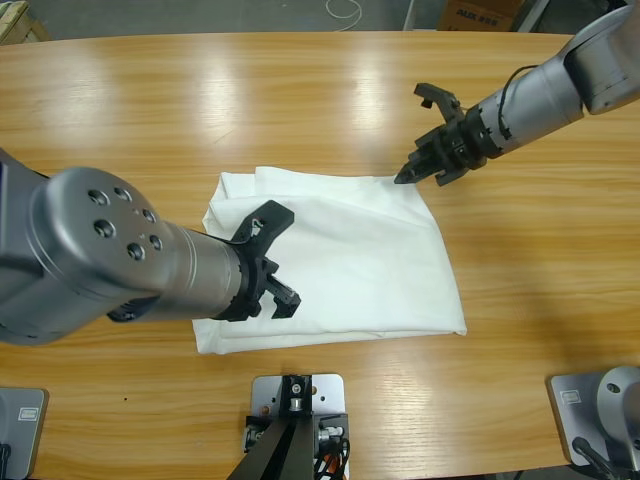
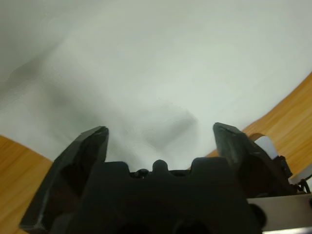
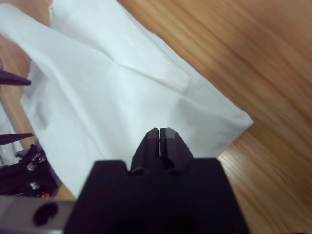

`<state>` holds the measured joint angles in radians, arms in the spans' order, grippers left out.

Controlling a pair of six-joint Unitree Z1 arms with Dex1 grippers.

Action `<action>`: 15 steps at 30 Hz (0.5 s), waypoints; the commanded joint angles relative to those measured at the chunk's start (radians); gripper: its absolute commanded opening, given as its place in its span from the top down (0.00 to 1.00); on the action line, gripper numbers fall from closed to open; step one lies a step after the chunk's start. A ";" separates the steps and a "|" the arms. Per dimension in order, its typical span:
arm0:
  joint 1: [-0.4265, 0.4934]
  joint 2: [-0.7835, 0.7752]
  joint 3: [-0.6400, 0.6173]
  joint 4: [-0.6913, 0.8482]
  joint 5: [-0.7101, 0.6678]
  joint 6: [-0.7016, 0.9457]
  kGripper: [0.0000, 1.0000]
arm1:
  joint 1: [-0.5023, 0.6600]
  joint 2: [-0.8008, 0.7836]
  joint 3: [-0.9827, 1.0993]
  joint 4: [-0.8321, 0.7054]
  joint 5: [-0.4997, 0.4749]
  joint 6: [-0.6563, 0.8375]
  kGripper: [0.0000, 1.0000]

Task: Fold clothes

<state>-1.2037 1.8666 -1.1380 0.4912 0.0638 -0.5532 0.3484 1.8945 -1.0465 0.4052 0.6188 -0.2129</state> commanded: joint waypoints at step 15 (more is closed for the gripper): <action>-0.017 0.086 0.217 -0.049 -0.044 -0.003 1.00 | -0.013 0.176 0.007 -0.014 -0.016 0.019 1.00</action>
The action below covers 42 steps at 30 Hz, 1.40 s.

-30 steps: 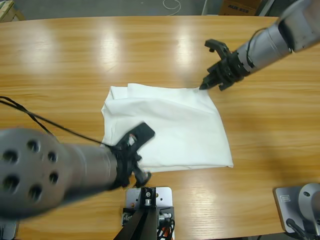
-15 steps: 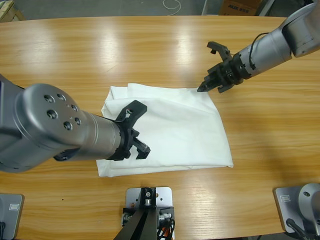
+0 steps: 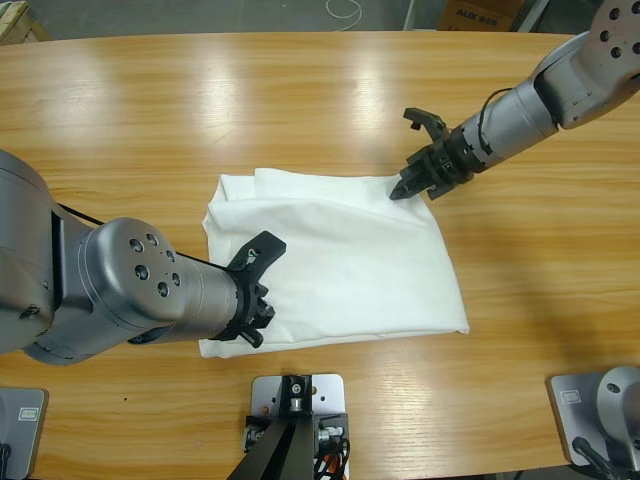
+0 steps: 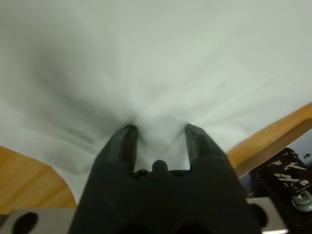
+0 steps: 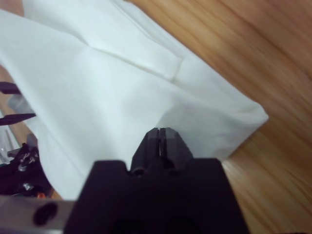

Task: Fold clothes

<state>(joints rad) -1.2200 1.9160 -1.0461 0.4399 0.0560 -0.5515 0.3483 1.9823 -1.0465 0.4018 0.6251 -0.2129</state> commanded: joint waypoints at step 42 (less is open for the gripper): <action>0.267 -0.011 -0.189 0.060 -0.008 0.152 1.00 | 0.213 -0.369 0.343 -0.120 -0.212 0.446 1.00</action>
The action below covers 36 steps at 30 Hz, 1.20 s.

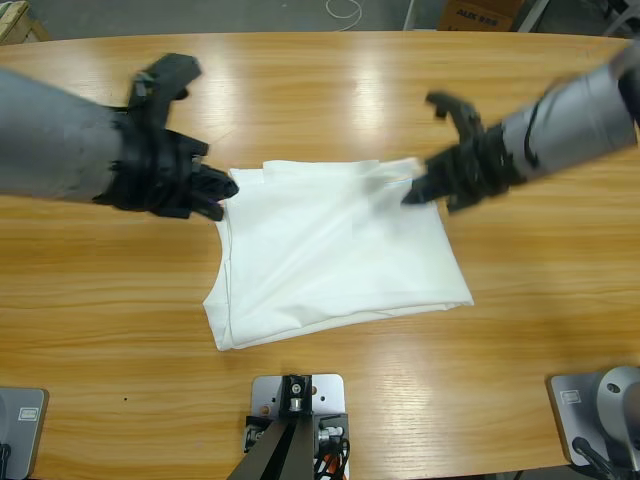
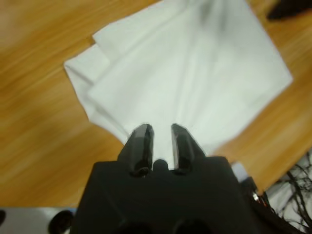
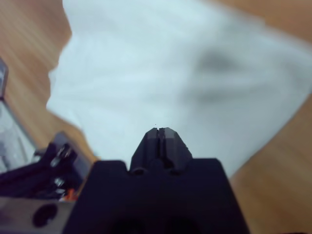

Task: Fold clothes

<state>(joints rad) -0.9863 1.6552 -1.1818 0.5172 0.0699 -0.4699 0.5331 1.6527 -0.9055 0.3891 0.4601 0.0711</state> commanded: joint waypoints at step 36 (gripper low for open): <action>0.143 0.485 -0.093 -0.059 -0.088 0.149 1.00 | 0.112 0.067 0.280 0.111 -0.220 0.462 1.00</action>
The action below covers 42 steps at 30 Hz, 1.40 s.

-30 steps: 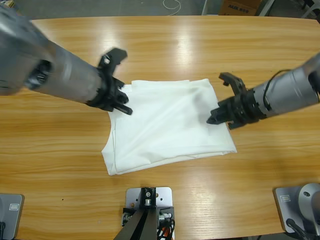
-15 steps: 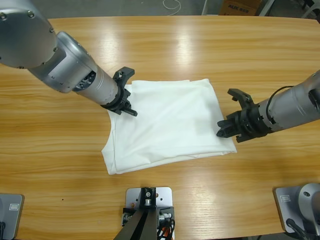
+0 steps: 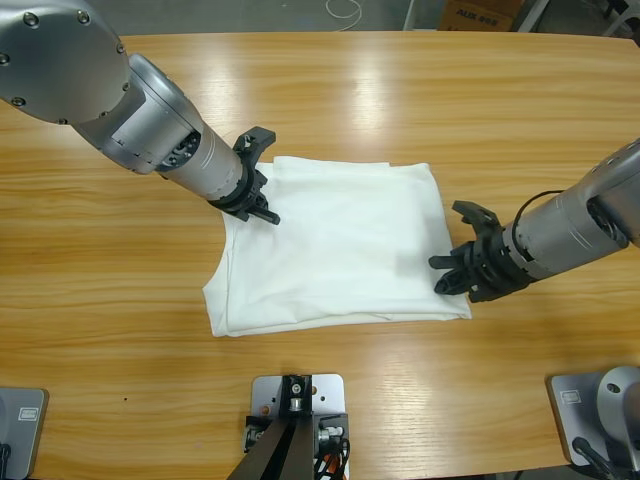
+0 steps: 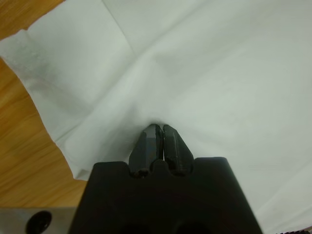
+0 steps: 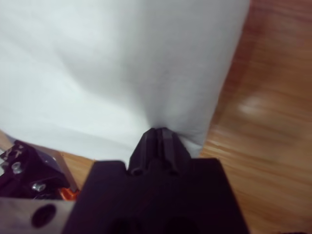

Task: Fold clothes

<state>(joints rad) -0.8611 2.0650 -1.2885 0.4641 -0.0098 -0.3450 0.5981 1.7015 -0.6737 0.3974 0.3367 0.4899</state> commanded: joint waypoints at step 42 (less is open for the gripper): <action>0.119 -0.543 0.208 0.290 0.069 -0.036 1.00 | -0.679 0.021 0.189 -0.140 0.434 -0.186 0.02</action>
<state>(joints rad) -0.7295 1.5600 -1.0575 0.6883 0.0457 -0.3531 -0.0506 1.5598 -0.5111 0.3179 0.7103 0.3741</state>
